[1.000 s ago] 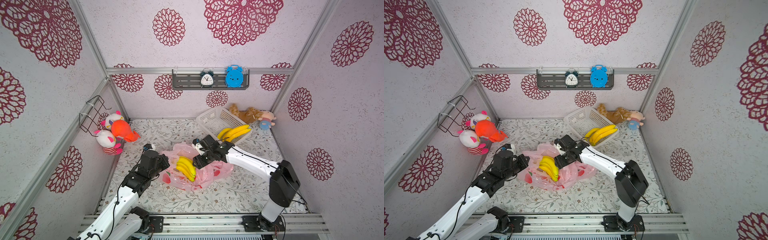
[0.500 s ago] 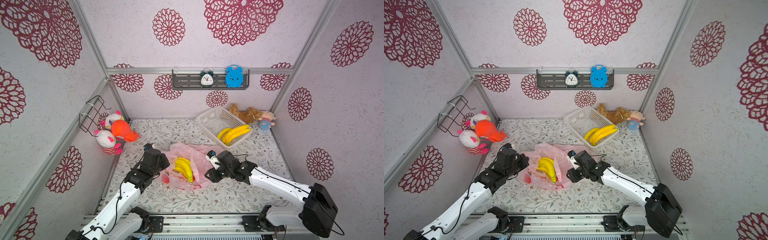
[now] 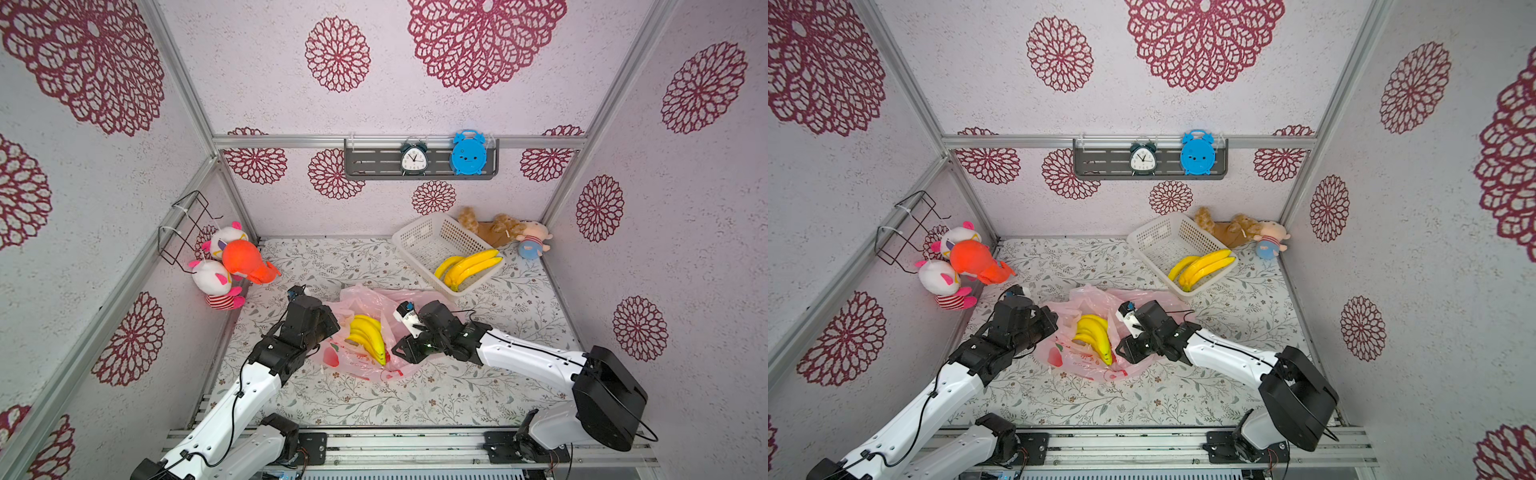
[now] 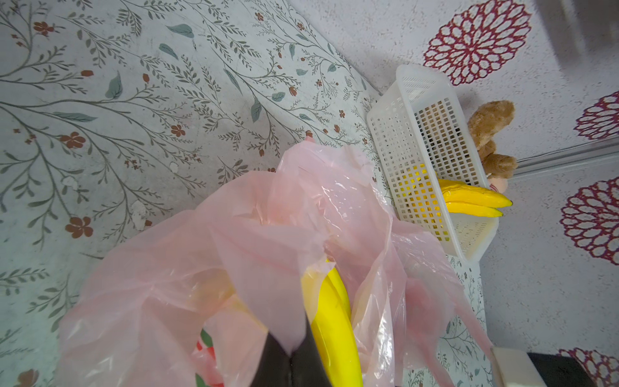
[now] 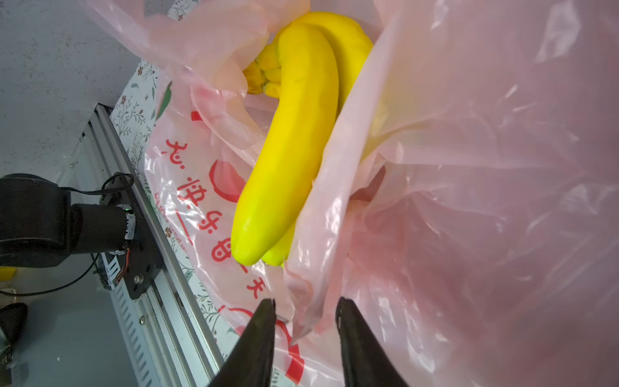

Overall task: Place the banana into a plastic bag & tie a knot
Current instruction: Adjust the plastic bag.

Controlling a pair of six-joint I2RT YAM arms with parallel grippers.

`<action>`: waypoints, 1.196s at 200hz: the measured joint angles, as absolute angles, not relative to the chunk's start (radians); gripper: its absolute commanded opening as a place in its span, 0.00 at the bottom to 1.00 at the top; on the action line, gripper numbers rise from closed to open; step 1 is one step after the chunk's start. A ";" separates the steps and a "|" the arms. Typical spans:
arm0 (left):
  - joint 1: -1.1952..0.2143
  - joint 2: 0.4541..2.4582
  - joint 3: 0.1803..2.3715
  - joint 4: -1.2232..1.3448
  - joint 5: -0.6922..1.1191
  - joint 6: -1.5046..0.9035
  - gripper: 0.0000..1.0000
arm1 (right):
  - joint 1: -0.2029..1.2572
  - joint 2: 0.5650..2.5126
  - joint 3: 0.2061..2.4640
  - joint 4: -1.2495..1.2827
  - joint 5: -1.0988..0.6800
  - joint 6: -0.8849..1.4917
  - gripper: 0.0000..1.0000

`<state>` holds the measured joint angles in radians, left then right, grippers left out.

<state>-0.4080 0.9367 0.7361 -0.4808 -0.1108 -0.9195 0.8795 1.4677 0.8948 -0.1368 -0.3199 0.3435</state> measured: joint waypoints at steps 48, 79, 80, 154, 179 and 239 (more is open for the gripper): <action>-0.408 0.933 0.741 -0.502 -0.127 -0.916 0.00 | 0.894 1.504 0.929 -0.135 -0.334 0.369 0.00; -0.408 0.934 0.841 -0.611 -0.195 -0.895 0.00 | 0.896 1.466 1.018 -0.238 -0.252 0.387 0.00; -0.408 0.934 0.844 -0.614 -0.196 -0.893 0.00 | 0.896 1.465 1.021 -0.241 -0.248 0.387 0.00; -0.408 0.991 1.177 -0.890 -0.463 -0.815 0.00 | 0.896 1.288 1.339 -0.501 -0.017 0.430 0.00; -0.408 1.025 1.272 -0.957 -0.523 -0.786 0.00 | 0.895 1.293 1.433 -0.570 0.021 0.423 0.00; -0.408 1.082 1.486 -1.110 -0.609 -0.733 0.00 | 0.888 1.331 1.672 -0.716 0.073 0.389 0.00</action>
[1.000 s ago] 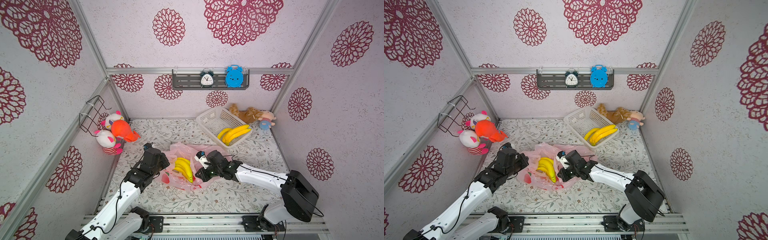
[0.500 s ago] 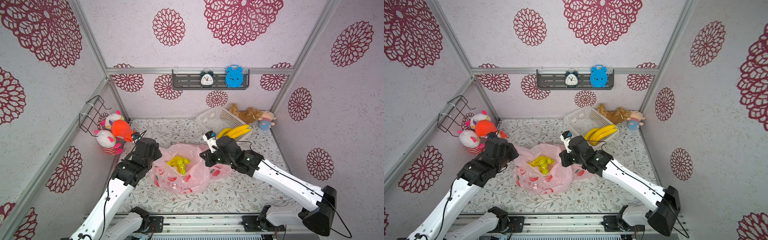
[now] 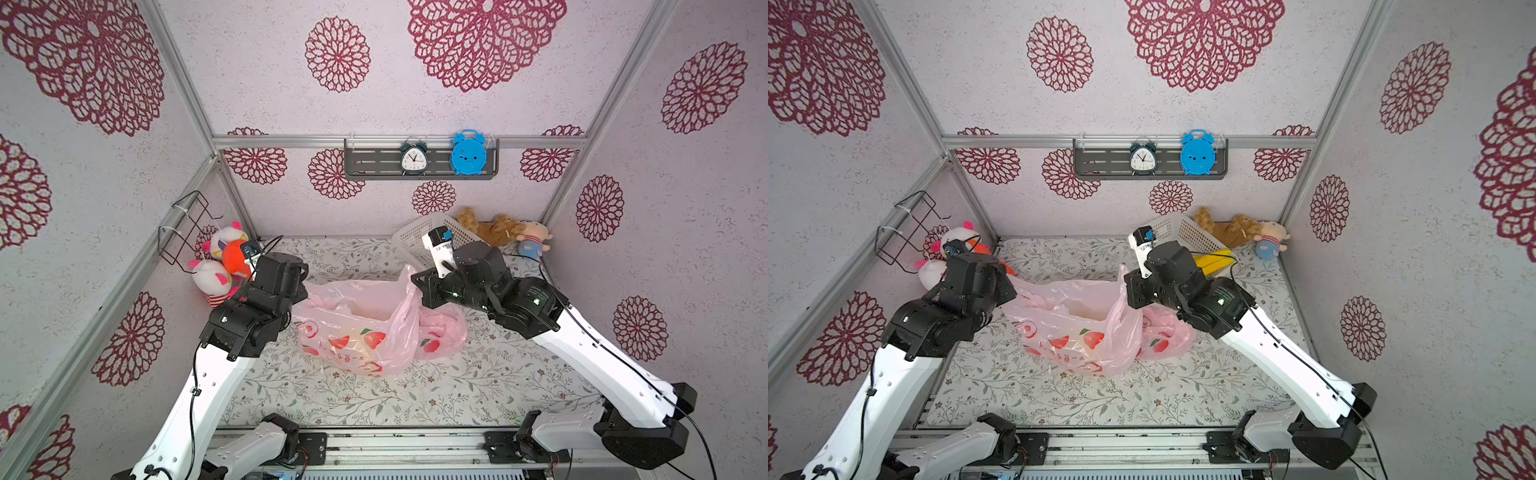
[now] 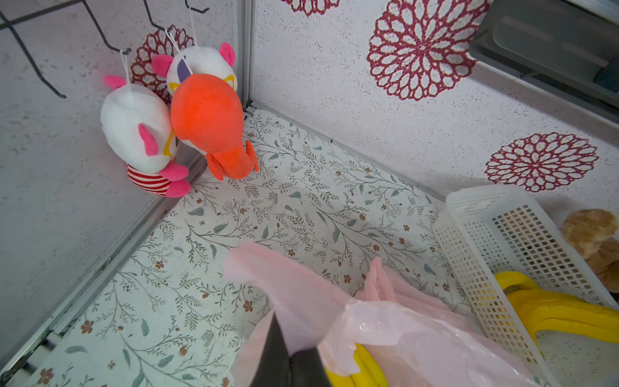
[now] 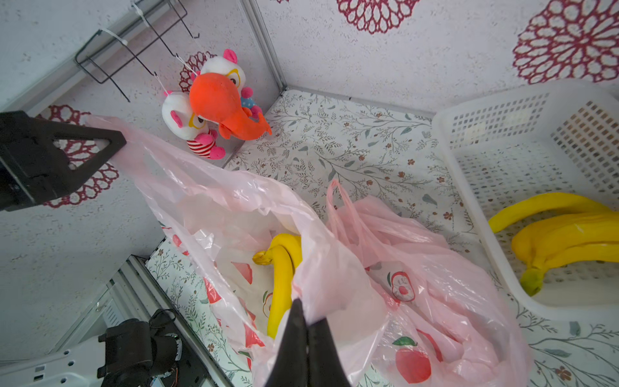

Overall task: Place the banana into a plastic bag & tie a knot
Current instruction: Adjust the plastic bag.

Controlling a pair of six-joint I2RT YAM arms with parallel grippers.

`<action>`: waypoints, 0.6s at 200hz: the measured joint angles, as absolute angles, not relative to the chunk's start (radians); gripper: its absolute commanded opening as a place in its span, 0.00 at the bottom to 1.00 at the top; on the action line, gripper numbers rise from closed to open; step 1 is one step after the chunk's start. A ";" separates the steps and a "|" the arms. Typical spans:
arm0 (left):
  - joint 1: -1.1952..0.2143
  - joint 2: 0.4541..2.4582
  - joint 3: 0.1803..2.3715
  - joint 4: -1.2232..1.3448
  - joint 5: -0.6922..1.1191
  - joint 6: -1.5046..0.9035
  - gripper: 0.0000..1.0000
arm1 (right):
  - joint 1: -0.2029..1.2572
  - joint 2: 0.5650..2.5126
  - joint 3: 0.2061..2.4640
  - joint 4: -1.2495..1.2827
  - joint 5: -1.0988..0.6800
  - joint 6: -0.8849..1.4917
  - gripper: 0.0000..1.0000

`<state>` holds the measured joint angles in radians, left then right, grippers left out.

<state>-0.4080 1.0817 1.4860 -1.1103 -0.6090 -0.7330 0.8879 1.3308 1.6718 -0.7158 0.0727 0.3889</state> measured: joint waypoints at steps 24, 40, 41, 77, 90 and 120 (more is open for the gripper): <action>-0.408 1.102 1.544 -1.159 -0.612 -0.720 0.00 | 0.886 1.332 1.742 -0.755 0.075 0.384 0.00; -0.408 1.111 1.561 -1.177 -0.612 -0.710 0.00 | 0.886 1.333 1.777 -0.765 0.074 0.382 0.00; -0.408 1.112 1.561 -1.179 -0.612 -0.709 0.00 | 0.886 1.333 1.780 -0.766 0.074 0.381 0.00; -0.408 1.145 1.563 -1.191 -0.611 -0.693 0.00 | 0.864 1.343 1.801 -0.759 0.028 0.364 0.05; -0.408 1.163 1.559 -1.188 -0.610 -0.688 0.00 | 0.847 1.346 1.784 -0.744 -0.006 0.359 0.17; -0.406 1.177 1.550 -1.186 -0.602 -0.681 0.00 | 0.790 1.340 1.692 -0.678 -0.129 0.340 0.37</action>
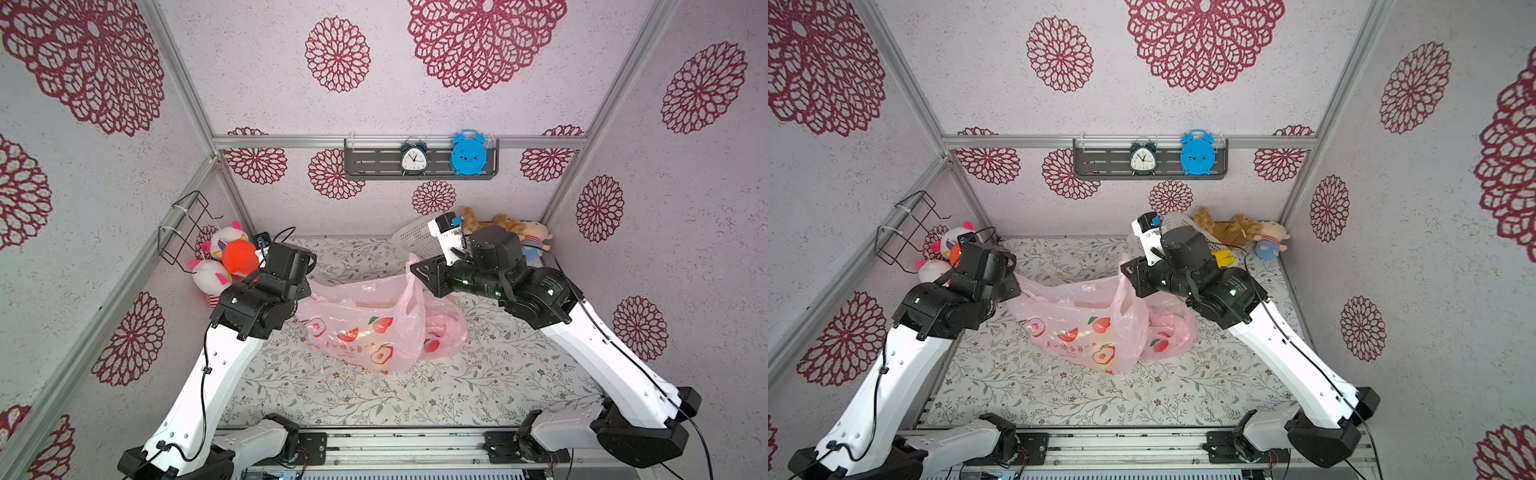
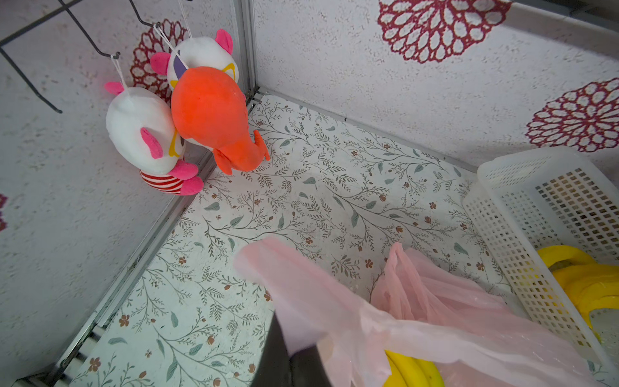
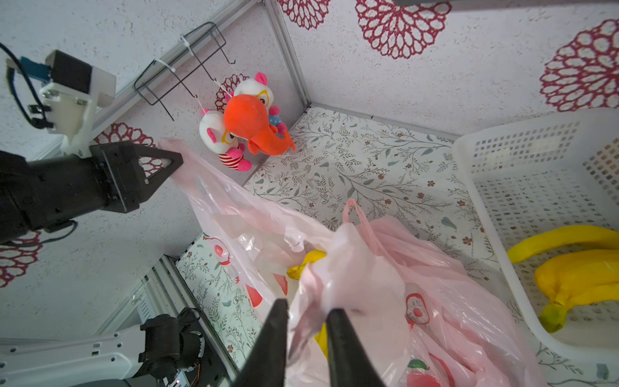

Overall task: Place the banana into a plastic bag & tie a knot
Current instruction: Adjust the plastic bag.

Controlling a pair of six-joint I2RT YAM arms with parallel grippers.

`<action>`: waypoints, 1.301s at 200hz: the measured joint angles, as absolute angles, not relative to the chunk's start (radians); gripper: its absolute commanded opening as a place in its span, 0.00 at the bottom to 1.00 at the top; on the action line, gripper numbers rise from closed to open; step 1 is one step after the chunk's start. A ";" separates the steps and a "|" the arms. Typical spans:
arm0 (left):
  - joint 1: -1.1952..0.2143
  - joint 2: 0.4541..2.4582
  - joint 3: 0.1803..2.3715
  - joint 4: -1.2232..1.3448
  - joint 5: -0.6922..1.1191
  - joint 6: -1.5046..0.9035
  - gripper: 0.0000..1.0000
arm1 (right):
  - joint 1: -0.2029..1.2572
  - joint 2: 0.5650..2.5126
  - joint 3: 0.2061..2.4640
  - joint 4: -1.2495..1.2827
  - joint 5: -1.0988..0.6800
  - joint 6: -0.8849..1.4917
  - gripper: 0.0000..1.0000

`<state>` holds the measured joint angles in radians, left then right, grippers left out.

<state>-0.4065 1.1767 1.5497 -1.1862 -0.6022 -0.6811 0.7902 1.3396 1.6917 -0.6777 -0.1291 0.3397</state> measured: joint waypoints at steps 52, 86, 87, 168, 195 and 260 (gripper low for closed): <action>-0.382 1.165 1.533 -1.175 -0.576 -0.679 0.00 | 0.662 1.206 1.476 -0.552 -0.326 0.304 0.71; -0.369 1.155 1.506 -1.169 -0.561 -0.679 0.00 | 0.618 1.093 1.405 -0.492 -0.372 0.253 0.91; -0.369 1.155 1.506 -1.169 -0.561 -0.680 0.00 | 0.617 1.090 1.404 -0.490 -0.373 0.250 0.91; -0.346 1.150 1.497 -1.164 -0.535 -0.669 0.00 | 0.653 1.042 1.156 -0.278 -0.329 0.090 0.99; -0.344 1.150 1.496 -1.164 -0.531 -0.665 0.00 | 0.710 1.022 1.087 -0.195 -0.346 0.050 0.99; -0.334 1.150 1.489 -1.163 -0.522 -0.661 0.00 | 0.773 1.013 1.096 -0.066 -0.358 -0.016 0.99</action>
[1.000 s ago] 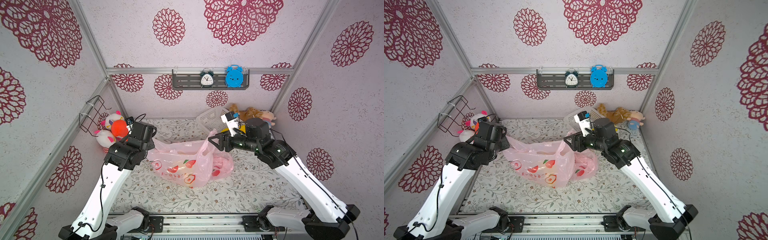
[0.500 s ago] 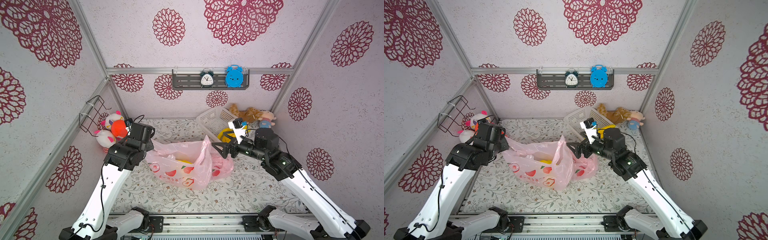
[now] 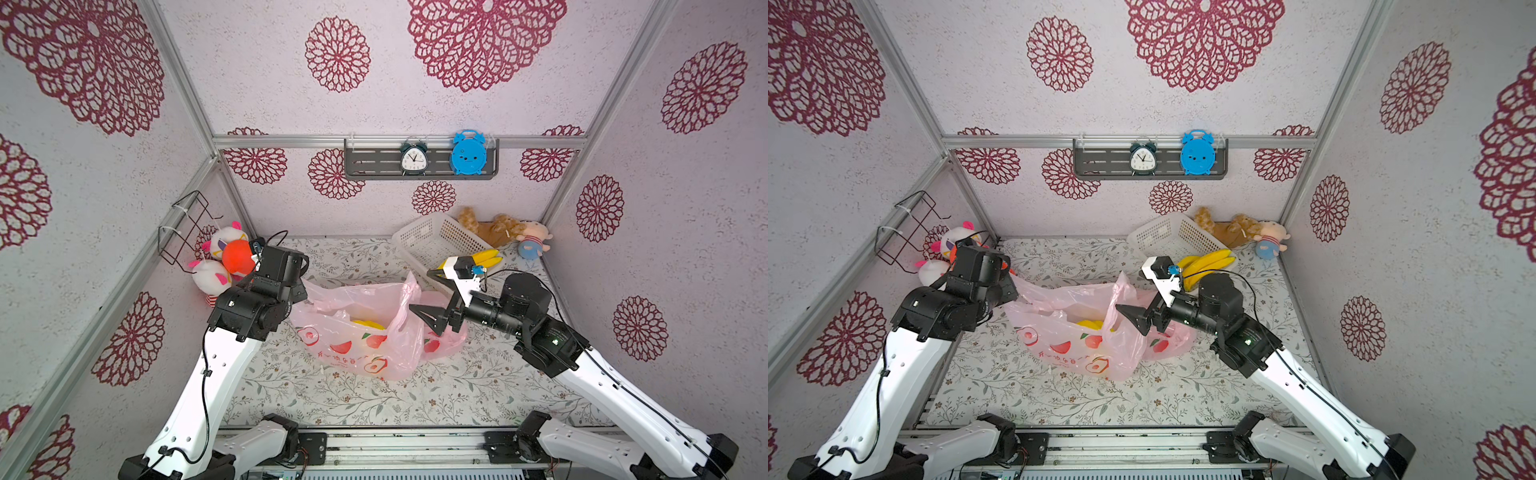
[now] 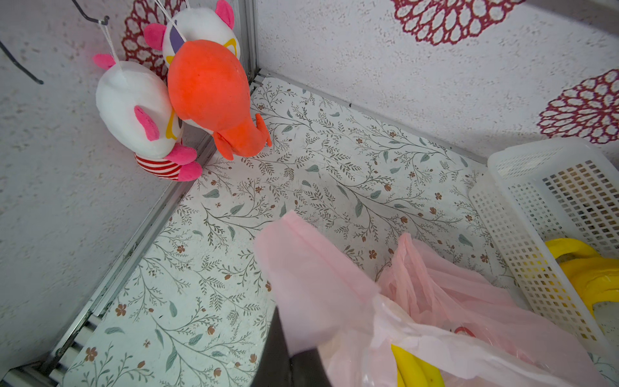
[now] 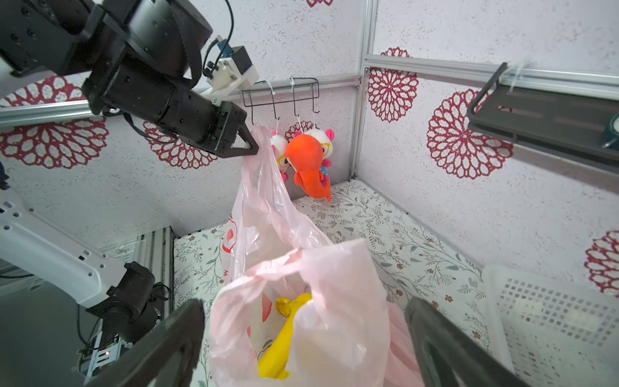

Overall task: Place the banana into a plastic bag & tie a knot
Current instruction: Adjust the plastic bag.

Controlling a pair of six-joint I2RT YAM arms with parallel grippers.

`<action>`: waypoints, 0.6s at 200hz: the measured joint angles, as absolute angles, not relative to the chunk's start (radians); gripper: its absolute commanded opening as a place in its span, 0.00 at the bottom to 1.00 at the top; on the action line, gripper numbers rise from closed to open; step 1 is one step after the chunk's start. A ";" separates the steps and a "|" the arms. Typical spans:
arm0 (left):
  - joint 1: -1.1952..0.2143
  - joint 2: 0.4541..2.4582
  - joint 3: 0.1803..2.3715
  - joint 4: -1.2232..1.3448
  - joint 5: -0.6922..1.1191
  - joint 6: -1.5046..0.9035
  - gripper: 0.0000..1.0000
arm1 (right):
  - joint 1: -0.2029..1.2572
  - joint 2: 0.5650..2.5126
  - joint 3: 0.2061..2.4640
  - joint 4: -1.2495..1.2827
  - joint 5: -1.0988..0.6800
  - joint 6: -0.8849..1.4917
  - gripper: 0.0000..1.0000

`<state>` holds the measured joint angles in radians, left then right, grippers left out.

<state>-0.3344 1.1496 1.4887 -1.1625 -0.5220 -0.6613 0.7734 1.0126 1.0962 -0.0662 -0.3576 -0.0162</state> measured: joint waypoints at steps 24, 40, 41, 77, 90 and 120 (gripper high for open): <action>-0.330 1.150 1.488 -1.158 -0.513 -0.658 0.00 | 0.809 1.081 1.133 -0.065 -0.336 -0.052 0.99; -0.328 1.150 1.488 -1.155 -0.509 -0.656 0.00 | 0.835 1.114 1.144 -0.068 -0.316 -0.072 0.99; -0.328 1.150 1.488 -1.155 -0.509 -0.657 0.00 | 0.836 1.115 1.144 -0.068 -0.315 -0.072 0.99; -0.323 1.150 1.488 -1.145 -0.505 -0.654 0.00 | 0.880 1.136 1.145 -0.083 -0.250 -0.116 0.98; -0.320 1.150 1.488 -1.143 -0.502 -0.654 0.00 | 0.891 1.136 1.145 -0.084 -0.219 -0.132 0.93; -0.318 1.153 1.488 -1.140 -0.495 -0.654 0.00 | 0.905 1.142 1.147 -0.085 -0.152 -0.157 0.03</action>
<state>-0.3176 1.1526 1.4876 -1.1404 -0.4953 -0.6537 0.9054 1.1423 1.1465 -0.0853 -0.1524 -0.1566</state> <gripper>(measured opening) 0.044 0.577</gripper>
